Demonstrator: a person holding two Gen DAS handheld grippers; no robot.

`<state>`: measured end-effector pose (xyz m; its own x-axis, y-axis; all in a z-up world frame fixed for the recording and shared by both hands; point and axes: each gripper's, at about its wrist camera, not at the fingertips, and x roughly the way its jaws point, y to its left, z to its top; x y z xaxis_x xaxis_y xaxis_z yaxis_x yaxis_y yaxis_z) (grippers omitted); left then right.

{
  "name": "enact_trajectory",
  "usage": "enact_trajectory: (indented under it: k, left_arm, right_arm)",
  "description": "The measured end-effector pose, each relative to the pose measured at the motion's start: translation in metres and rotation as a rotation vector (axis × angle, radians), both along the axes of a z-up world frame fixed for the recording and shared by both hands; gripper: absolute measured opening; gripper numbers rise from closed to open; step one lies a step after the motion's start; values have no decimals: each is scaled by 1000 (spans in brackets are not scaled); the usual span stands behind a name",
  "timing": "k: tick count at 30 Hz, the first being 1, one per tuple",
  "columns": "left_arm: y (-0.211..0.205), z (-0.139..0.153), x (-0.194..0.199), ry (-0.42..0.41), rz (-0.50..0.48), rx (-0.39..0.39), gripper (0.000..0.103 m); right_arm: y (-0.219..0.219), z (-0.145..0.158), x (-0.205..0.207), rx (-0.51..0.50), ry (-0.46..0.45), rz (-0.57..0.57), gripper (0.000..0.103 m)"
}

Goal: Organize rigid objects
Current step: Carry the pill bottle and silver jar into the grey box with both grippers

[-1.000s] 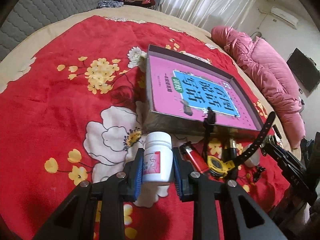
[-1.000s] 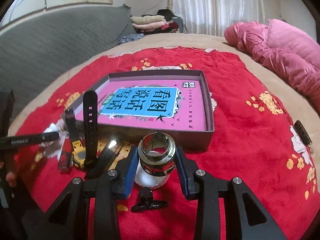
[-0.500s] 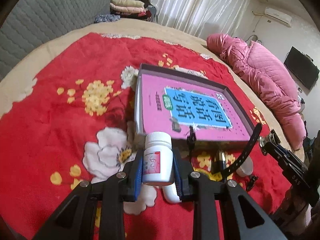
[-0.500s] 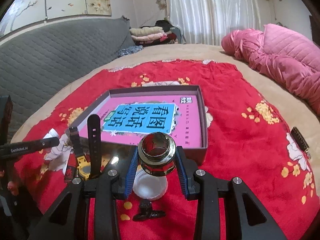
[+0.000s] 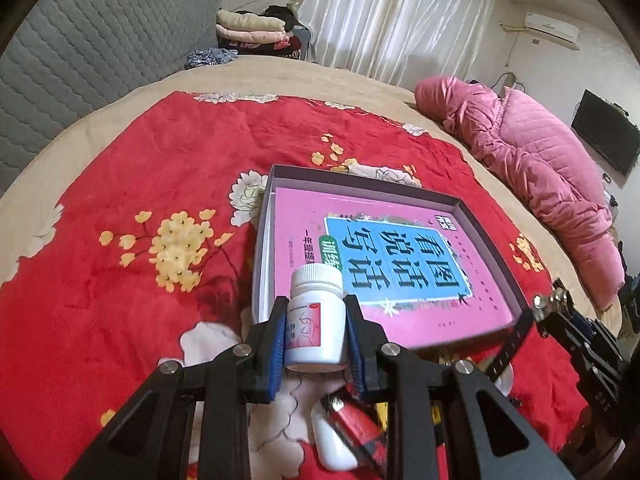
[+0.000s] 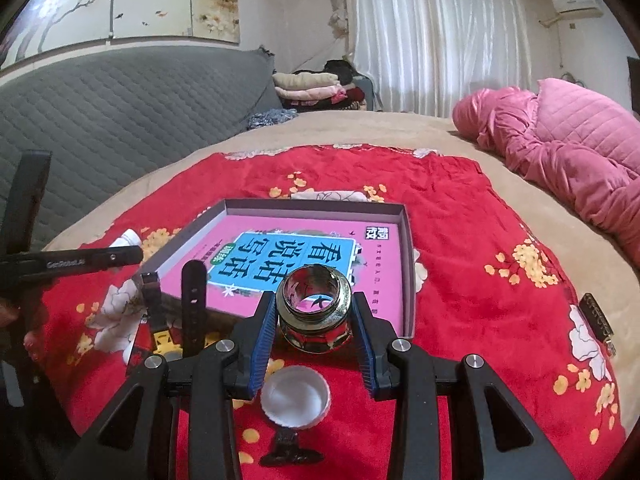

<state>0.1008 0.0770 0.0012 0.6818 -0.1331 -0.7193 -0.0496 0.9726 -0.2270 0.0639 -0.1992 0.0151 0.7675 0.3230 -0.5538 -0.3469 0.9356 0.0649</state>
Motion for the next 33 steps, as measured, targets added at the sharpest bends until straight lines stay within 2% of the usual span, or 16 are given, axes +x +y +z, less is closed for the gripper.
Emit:
enact_trajectory:
  k: [14, 33]
  left_arm:
    - [-9, -29, 46, 66, -9, 47, 27]
    - [-21, -48, 55, 106, -39, 60, 27]
  right_arm:
    - [-10, -8, 24, 24, 27, -31, 38]
    - [-5, -26, 54, 10, 81, -38, 38]
